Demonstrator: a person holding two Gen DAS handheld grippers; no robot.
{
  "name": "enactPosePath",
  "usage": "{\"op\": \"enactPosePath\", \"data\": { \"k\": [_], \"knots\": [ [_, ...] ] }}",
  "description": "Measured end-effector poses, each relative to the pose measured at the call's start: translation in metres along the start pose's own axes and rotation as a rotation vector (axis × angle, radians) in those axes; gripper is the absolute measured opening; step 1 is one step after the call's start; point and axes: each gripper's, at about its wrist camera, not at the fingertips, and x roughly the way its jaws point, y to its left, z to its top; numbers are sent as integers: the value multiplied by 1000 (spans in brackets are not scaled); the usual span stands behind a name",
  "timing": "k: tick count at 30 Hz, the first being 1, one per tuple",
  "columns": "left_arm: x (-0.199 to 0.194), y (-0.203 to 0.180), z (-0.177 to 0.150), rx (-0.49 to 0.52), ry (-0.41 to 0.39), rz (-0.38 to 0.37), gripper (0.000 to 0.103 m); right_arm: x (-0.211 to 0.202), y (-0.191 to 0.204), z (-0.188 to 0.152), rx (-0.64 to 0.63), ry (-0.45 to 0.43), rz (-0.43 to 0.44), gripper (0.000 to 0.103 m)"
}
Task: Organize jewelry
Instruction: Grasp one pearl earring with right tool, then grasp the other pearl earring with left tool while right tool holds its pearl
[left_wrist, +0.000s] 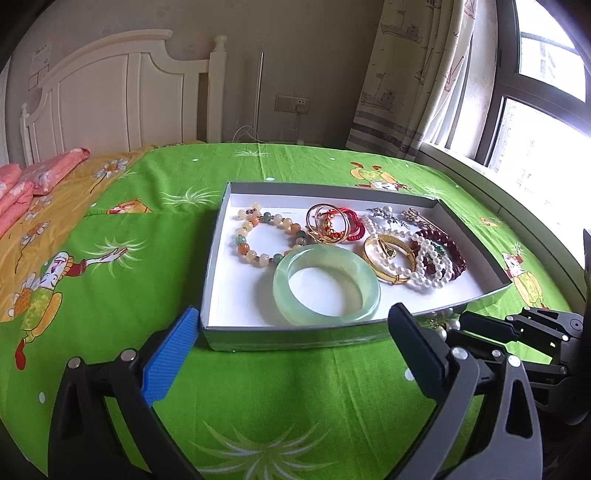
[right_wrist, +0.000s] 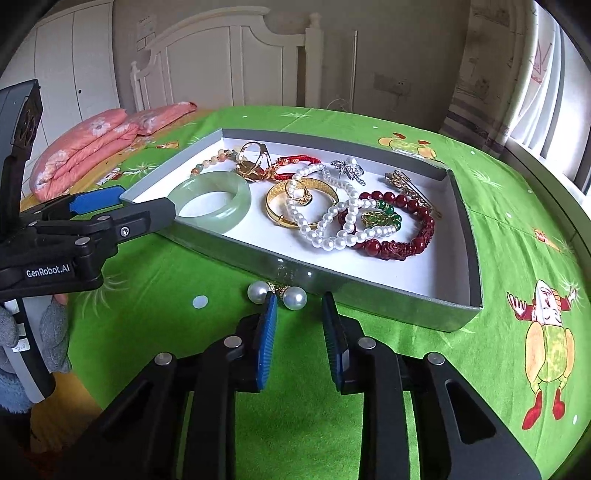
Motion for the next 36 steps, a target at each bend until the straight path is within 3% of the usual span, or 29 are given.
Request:
{"op": "enactPosePath", "data": {
  "k": [8, 14, 16, 20, 24, 28, 36],
  "knots": [
    [0, 0, 0, 1, -2, 1, 100, 2, 13, 0, -37, -17, 4, 16],
    [-7, -4, -1, 16, -32, 3, 100, -12, -2, -7, -13, -50, 10, 16],
    [-14, -15, -6, 50, -51, 7, 100, -19, -12, -11, 9, -65, 6, 16],
    [-21, -50, -17, 70, -40, -65, 100, -28, -35, -19, 60, -85, 4, 16],
    [-12, -91, -20, 145, -14, -49, 91, -32, -52, -30, 100, -93, 8, 16],
    [0, -108, -26, 153, 23, -34, 81, -35, -66, -36, 133, -110, 17, 16],
    [21, -121, -27, 146, 79, 33, 77, -31, -76, -45, 167, -120, 48, 16]
  ]
}}
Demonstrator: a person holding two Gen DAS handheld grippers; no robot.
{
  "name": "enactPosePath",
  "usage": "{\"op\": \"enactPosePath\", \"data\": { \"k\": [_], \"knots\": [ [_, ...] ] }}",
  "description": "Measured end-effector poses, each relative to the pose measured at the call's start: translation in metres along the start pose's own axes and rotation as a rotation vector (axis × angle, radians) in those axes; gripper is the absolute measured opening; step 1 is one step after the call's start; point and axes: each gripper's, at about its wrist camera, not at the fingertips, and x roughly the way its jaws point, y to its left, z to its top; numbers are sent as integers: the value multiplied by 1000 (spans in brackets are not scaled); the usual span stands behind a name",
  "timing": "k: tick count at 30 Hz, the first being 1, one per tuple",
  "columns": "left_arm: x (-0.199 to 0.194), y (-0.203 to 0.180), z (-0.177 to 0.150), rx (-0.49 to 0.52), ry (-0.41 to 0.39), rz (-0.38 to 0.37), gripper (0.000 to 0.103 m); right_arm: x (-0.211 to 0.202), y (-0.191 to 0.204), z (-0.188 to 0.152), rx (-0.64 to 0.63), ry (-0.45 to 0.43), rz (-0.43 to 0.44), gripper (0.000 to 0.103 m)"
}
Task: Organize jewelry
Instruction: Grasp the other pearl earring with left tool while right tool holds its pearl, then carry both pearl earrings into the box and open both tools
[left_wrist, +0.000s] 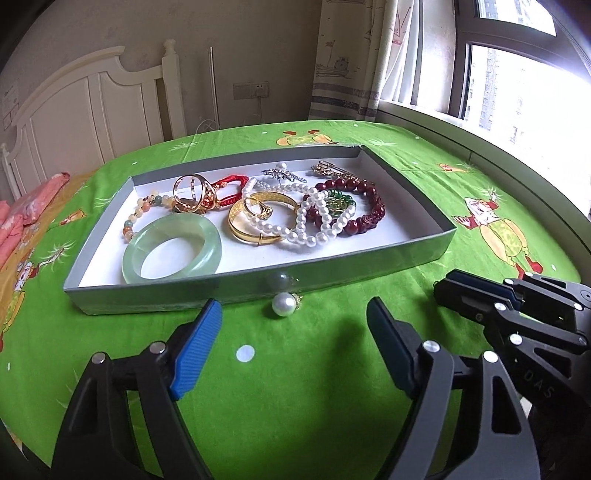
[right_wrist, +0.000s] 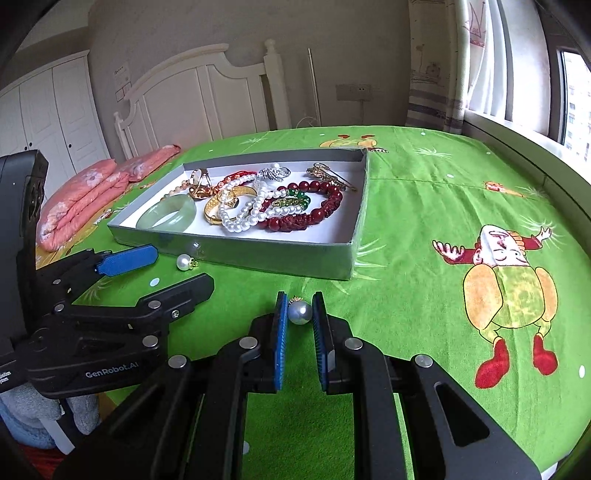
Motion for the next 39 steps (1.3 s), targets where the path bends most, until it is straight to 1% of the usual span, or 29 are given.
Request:
{"op": "enactPosePath", "data": {
  "k": [1, 5, 7, 9, 12, 14, 16, 17, 18, 19, 20, 21, 22, 23, 28, 36, 39],
  "knots": [
    [3, -2, 1, 4, 15, 14, 73, 0, -1, 0, 1, -1, 3, 16],
    [8, 0, 6, -46, 48, 31, 73, -1, -2, -1, 6, -5, 14, 16],
    [9, -3, 9, -51, 65, 43, 73, -2, -1, -2, 7, -6, 15, 16],
    [11, -5, 11, -55, 65, 63, 73, -3, -2, -3, 9, -6, 17, 16],
    [10, -6, 10, -62, 52, 69, 72, -3, -3, -3, 10, -7, 19, 16],
    [9, -4, 9, -70, 43, 79, 64, -3, -2, -3, 8, -9, 17, 16],
    [8, 1, 8, -81, 32, 84, 41, -4, 0, -4, 6, -10, 14, 16],
    [7, 5, 8, -86, 25, 84, 35, -4, 1, -4, 3, -11, 12, 16],
    [7, 8, 7, -90, 19, 82, 25, -3, 2, -4, 2, -11, 9, 16],
    [6, 12, 5, -97, 11, 76, 19, -3, 3, -5, 0, -11, 7, 16],
    [4, 16, 3, -106, 3, 61, 16, -3, 4, -5, -1, -10, 6, 16],
    [3, 21, 1, -114, -7, 21, 13, -3, 5, -5, -2, -11, 5, 16],
    [2, 23, 0, -125, -15, -9, 13, -4, 5, -6, -4, -12, 4, 16],
    [1, 25, -2, -127, -22, -14, 13, -4, 6, -6, -5, -13, 4, 16],
    [-7, 22, -14, -92, -59, -2, 13, -6, 4, -8, -3, -18, 11, 16],
    [-18, 34, -24, -120, -76, -27, 13, -7, 4, -8, -2, -20, 13, 16],
    [-22, 43, -29, -145, -82, -32, 13, -8, 6, -10, -6, -20, 17, 16]
  ]
}}
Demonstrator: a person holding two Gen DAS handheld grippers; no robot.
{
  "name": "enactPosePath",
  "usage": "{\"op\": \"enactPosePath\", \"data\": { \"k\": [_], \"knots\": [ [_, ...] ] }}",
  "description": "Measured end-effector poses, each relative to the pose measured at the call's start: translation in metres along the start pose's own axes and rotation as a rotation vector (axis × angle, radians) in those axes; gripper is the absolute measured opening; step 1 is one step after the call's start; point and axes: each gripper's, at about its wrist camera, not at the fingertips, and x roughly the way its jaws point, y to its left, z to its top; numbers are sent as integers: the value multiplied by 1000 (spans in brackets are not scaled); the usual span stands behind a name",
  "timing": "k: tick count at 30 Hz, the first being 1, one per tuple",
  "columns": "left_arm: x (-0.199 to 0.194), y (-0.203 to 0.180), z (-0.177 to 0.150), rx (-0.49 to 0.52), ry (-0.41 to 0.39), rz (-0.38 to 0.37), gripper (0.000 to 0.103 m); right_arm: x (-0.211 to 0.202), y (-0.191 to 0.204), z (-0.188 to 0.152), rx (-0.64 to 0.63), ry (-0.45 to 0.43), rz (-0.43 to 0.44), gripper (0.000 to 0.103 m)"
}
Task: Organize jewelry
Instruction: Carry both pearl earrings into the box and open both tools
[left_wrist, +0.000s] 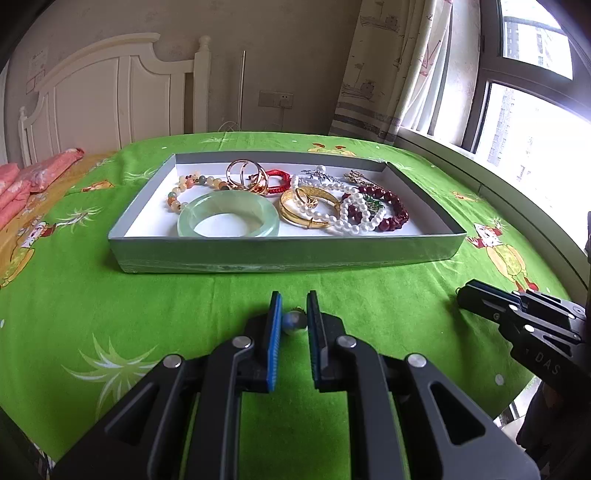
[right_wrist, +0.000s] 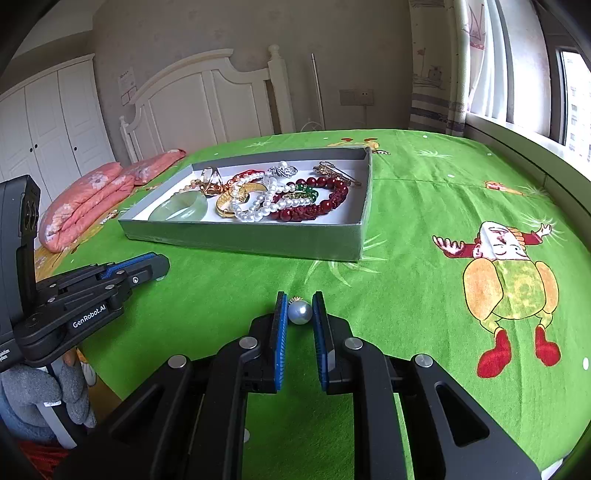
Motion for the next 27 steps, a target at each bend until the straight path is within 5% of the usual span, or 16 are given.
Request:
{"op": "enactPosePath", "data": {
  "k": [10, 27],
  "knots": [
    [-12, 16, -1, -31, -31, 18, 13, -6, 12, 7, -24, -21, 22, 16],
    [-1, -11, 60, 66, -107, -8, 13, -1, 21, 57, -69, -97, 26, 16]
  ]
}}
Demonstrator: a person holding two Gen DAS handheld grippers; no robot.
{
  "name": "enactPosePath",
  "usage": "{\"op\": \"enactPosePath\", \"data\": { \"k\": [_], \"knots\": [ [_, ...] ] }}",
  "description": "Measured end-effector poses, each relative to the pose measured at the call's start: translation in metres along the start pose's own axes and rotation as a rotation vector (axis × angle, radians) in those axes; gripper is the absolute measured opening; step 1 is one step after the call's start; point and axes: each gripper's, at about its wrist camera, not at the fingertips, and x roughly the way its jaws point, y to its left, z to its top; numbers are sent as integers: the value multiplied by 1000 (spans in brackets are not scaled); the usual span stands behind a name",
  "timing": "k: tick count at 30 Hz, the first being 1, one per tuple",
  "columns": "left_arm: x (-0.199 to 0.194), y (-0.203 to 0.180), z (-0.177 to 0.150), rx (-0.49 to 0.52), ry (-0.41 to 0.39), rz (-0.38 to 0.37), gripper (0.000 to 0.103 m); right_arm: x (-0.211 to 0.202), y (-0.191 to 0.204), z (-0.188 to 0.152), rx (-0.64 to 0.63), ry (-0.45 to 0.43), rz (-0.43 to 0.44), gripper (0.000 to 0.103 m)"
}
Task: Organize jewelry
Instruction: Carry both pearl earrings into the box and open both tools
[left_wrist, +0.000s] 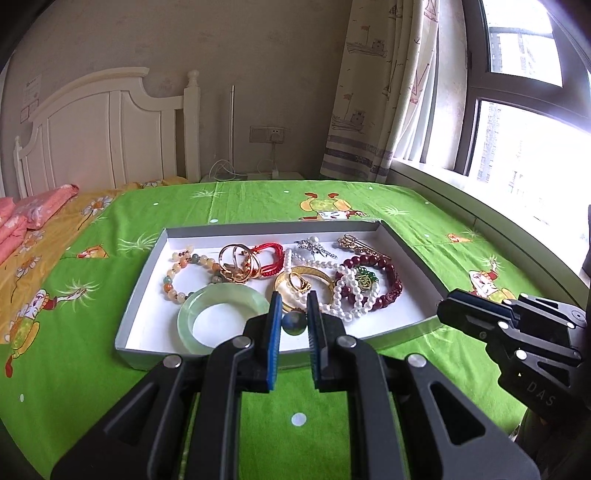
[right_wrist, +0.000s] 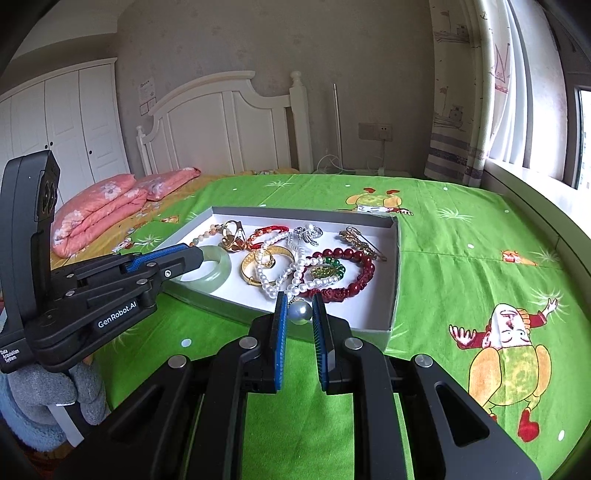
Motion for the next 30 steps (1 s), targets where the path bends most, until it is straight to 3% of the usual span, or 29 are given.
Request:
{"op": "enactPosePath", "data": {
  "k": [8, 28, 29, 30],
  "knots": [
    [27, -6, 4, 9, 48, -2, 13, 23, 1, 11, 26, 12, 1, 16],
    [40, -11, 6, 31, 110, 15, 13, 46, 1, 15, 47, 79, -14, 16],
    [39, -11, 6, 28, 106, 19, 15, 44, 3, 15, 42, 72, -20, 16],
    [38, -10, 6, 21, 100, 31, 31, 43, 3, 15, 45, 68, -29, 20]
  ]
}}
